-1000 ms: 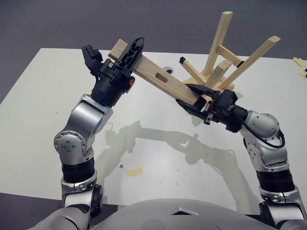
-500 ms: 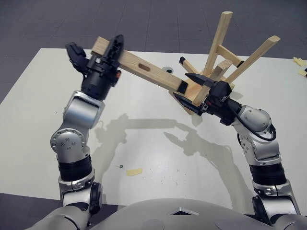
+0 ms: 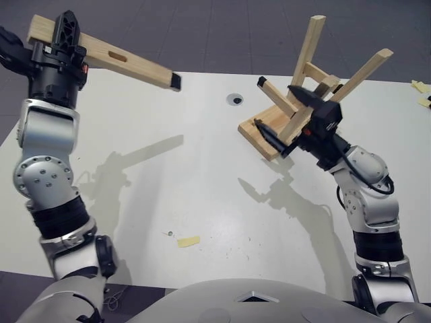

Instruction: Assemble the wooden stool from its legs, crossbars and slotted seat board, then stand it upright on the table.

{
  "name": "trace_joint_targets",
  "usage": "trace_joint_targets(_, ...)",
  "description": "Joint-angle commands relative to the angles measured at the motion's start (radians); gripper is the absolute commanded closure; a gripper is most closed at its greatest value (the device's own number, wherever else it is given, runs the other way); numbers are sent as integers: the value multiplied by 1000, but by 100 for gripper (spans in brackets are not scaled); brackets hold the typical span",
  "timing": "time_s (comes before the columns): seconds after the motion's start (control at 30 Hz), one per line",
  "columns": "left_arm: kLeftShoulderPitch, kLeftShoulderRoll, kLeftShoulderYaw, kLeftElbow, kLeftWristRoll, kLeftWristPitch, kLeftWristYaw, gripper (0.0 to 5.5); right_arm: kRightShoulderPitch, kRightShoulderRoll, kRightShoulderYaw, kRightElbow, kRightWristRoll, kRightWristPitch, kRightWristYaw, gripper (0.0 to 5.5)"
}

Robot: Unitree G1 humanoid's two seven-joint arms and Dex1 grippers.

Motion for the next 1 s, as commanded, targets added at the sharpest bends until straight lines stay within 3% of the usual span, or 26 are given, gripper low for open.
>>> trace_joint_targets(0.03, 57, 2, -57, -24, 67, 48, -89, 448, -118, 1, -79, -24, 62, 64, -60, 10)
trace_joint_targets(0.23, 83, -87, -103, -63, 84, 74, -115, 448, -197, -38, -139, 13, 146, 150, -47, 10)
trace_joint_targets(0.4, 105, -98, -116, -90, 93, 104, -162, 448, -313, -171, -284, 339, 265, 302, 49, 10)
trace_joint_targets(0.5, 111, -105, -108, -93, 103, 108, -166, 448, -329, -225, -313, 445, 318, 397, 123, 10)
trace_joint_targets(0.6, 114, -120, -107, -92, 113, 112, -168, 448, -260, -264, -280, 423, 369, 516, 245, 10)
trace_joint_targets(0.77, 123, -136, -114, -104, 118, 128, -170, 448, -173, -277, -283, 303, 456, 634, 296, 10)
trace_joint_targets(1.0, 136, -155, -113, -108, 122, 142, -178, 448, -120, -246, -322, 238, 458, 642, 243, 10)
